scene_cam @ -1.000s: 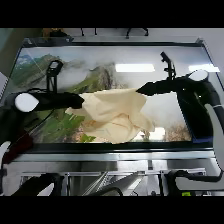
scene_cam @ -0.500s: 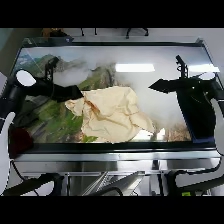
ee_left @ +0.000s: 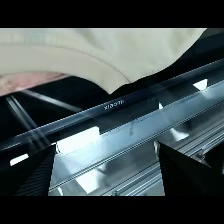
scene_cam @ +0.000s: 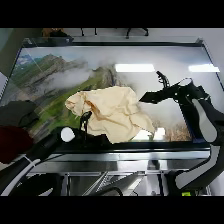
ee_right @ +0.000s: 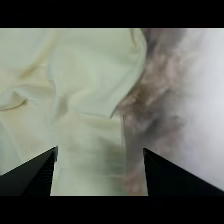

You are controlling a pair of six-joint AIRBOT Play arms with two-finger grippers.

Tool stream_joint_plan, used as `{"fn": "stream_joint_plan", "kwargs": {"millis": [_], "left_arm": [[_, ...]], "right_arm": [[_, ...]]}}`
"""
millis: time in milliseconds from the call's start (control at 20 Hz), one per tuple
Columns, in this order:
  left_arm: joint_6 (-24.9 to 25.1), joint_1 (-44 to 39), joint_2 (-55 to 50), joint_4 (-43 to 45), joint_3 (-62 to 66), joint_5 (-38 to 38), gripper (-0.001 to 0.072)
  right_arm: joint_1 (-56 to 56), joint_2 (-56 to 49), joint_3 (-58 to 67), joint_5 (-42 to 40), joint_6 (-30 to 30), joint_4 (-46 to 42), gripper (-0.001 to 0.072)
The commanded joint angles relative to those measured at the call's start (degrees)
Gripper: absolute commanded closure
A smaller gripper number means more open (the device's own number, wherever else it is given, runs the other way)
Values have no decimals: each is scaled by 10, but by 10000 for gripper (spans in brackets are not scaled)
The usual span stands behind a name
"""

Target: Fold the shirts.

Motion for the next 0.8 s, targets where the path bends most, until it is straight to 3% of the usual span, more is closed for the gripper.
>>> {"fn": "stream_joint_plan", "kwargs": {"millis": [0, 350, 600, 650, 700, 750], "left_arm": [[-74, -90, -2, -3, -57, 152, 13], [-61, -143, -116, -41, 4, 259, 13], [-10, -124, -197, -41, 90, 246, 15], [-10, -116, -210, -41, 98, 231, 114], [-4, -104, -220, -41, 106, 209, 340], [14, -92, -228, -41, 114, 186, 548]], "right_arm": [[48, -36, 0, -30, -29, 41, 106], [76, -45, 0, -56, -42, 43, 107], [85, -45, 0, -56, -42, 47, 108], [85, -45, 0, -57, -42, 47, 108], [84, -45, 0, -59, -42, 47, 111], [84, -45, 0, -59, -42, 47, 165]]}}
